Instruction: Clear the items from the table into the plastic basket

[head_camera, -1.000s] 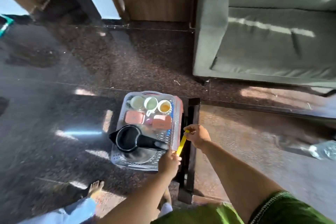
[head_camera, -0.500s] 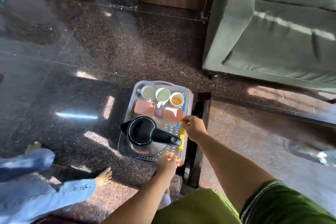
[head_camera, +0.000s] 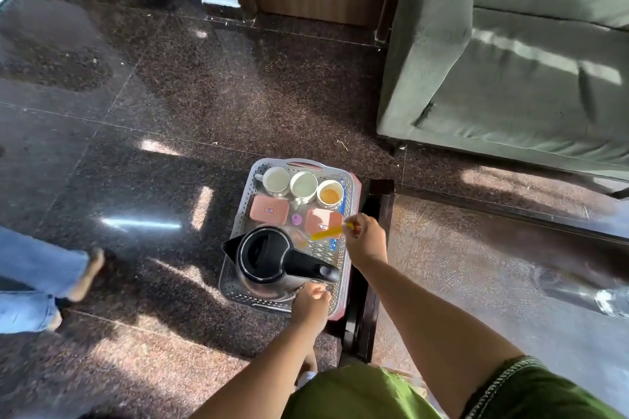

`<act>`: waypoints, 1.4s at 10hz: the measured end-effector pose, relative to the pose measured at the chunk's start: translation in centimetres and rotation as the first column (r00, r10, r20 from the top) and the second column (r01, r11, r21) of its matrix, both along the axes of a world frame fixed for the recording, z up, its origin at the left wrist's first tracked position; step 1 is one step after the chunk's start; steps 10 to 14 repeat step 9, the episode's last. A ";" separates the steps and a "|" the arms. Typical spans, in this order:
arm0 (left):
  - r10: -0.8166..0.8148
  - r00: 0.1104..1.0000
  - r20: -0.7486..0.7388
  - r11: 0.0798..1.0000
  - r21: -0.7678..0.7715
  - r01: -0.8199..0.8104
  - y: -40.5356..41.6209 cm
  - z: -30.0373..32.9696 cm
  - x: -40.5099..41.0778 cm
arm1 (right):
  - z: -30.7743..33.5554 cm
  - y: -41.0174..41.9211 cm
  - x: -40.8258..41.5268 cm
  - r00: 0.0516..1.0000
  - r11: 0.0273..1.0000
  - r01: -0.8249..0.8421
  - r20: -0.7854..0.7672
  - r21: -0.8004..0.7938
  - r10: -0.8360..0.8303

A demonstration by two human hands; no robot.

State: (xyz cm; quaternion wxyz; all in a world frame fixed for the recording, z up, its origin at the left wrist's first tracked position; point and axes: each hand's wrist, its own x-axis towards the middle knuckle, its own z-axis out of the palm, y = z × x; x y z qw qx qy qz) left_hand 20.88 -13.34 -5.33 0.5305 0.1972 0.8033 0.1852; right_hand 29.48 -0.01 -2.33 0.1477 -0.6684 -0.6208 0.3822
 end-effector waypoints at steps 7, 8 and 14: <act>-0.074 0.994 -0.081 0.997 0.018 0.075 -0.1 1.1 0.1 | -1.9 -1.2 -1.8 0.951 0.966 -0.223 0.188 -0.130 0.245; -0.096 0.991 -0.090 0.995 0.008 0.097 -0.4 1.2 -0.1 | -1.5 -1.4 -1.1 0.951 0.964 -0.248 0.163 -0.094 0.261; -0.126 0.981 -0.148 0.991 0.031 0.132 0.1 2.2 -0.3 | -0.4 -1.5 -0.2 0.956 0.967 -0.249 0.149 -0.048 0.254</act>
